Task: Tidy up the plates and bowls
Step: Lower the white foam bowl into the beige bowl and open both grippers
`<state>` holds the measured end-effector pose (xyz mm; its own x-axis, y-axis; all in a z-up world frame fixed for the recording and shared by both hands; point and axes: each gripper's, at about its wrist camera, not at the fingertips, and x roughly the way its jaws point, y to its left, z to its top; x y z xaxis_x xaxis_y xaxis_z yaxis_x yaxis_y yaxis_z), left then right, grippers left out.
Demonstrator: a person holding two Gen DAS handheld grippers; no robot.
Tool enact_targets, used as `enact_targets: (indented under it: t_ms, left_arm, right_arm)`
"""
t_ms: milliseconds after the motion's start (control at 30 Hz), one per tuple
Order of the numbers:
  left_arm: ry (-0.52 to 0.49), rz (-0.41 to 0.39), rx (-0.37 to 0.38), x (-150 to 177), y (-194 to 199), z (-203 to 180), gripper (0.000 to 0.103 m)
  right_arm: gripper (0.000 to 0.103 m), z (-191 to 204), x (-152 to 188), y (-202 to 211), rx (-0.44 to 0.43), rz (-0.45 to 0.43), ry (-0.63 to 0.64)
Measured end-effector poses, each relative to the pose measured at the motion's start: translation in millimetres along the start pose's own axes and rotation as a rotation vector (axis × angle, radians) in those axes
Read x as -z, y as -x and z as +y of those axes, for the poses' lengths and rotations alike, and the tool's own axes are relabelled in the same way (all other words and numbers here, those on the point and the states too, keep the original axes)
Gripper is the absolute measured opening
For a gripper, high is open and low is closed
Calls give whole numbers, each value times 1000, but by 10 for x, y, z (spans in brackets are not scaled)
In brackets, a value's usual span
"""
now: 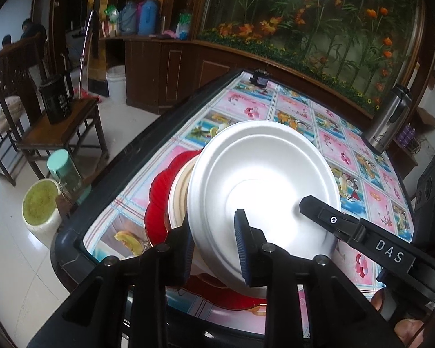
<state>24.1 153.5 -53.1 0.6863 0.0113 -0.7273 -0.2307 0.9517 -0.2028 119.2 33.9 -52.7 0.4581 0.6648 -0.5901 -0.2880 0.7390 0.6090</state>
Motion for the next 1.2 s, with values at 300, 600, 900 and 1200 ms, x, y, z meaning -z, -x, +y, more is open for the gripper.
enact_targets:
  t_ms: [300,600,900,1200]
  left_arm:
    - [50,-3,-12,-37,-2,219,32]
    - [81,-5,-21,-56,-10,325,34]
    - [77,-29,-21,-86,96,295,35]
    - [46,-16,-16,-53,105,158,38]
  right_arm:
    - [9,-11,23,-104,69,-16,40]
    - [17,15,-2,-34,118,-51,83]
    - [35,-159,-44,132,138,-125,45]
    - [35,-88,55,62,209,-150,125]
